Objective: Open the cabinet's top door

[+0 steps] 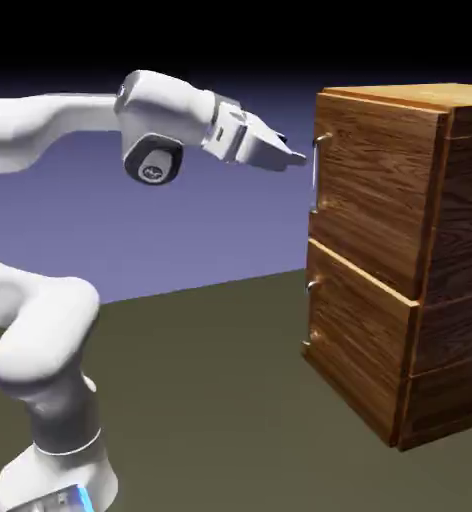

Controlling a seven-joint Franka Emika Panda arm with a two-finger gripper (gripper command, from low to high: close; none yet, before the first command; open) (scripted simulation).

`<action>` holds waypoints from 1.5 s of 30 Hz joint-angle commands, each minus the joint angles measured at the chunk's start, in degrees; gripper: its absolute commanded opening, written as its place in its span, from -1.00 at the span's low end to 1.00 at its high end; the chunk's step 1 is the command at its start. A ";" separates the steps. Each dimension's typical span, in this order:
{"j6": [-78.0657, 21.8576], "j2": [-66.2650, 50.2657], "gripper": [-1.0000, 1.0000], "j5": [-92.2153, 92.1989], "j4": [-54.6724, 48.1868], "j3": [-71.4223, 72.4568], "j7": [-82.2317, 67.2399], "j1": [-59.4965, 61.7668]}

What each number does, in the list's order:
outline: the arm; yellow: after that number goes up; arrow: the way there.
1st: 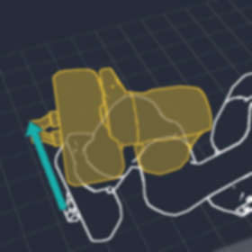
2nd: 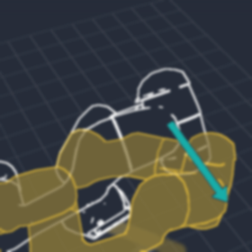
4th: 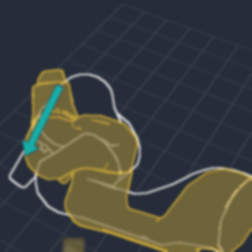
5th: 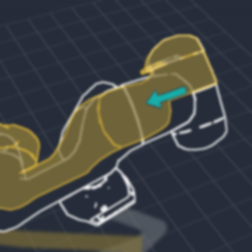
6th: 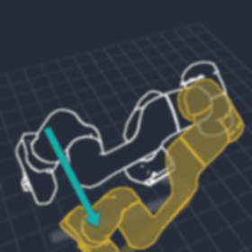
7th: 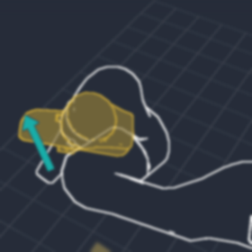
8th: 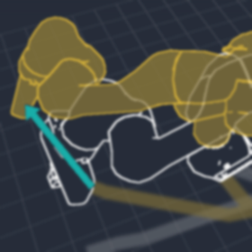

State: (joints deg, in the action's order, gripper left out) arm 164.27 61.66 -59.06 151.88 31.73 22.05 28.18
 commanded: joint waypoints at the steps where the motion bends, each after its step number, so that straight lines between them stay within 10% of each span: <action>1: -0.41 1.23 0.00 -2.50 -0.39 1.34 -0.86 1.22; 37: -13.74 36.92 0.00 -79.38 -19.26 41.04 -26.99 46.20; 38: -13.74 36.92 -1.00 -79.38 -19.27 41.04 -26.99 46.20; 45: -27.07 39.14 -1.00 -86.59 -6.81 37.92 -36.13 38.81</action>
State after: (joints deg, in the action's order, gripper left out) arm 137.15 100.80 -145.72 145.06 69.66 -14.13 66.99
